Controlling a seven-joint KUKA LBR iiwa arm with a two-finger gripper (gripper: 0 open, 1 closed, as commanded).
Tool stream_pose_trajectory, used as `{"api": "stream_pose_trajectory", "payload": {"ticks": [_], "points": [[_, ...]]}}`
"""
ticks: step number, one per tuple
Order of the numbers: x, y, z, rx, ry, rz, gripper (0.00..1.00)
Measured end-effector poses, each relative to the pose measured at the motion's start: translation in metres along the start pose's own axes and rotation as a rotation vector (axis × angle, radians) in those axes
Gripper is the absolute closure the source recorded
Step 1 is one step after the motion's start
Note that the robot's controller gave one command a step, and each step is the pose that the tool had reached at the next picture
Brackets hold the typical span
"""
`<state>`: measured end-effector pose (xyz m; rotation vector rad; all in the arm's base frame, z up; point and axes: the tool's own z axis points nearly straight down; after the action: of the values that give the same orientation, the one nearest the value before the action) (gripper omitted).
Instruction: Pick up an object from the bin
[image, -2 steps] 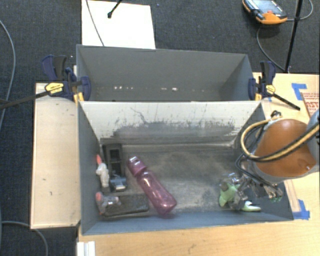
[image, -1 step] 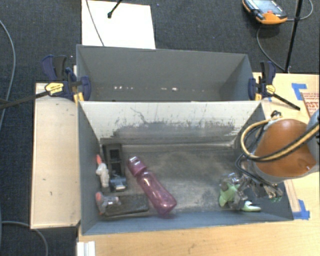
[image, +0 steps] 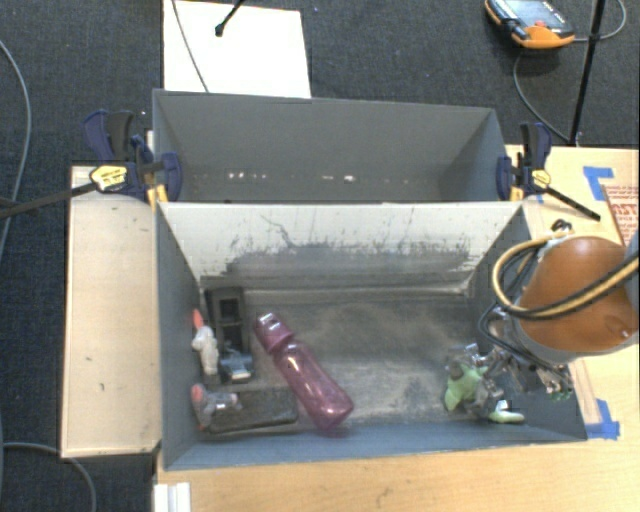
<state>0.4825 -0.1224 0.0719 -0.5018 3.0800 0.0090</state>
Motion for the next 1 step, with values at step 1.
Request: {"api": "stream_pose_trajectory", "payload": {"ticks": [1], "points": [[0.0022,-0.0105,-0.0002,0.000,-0.003,0.004,1.00]]}}
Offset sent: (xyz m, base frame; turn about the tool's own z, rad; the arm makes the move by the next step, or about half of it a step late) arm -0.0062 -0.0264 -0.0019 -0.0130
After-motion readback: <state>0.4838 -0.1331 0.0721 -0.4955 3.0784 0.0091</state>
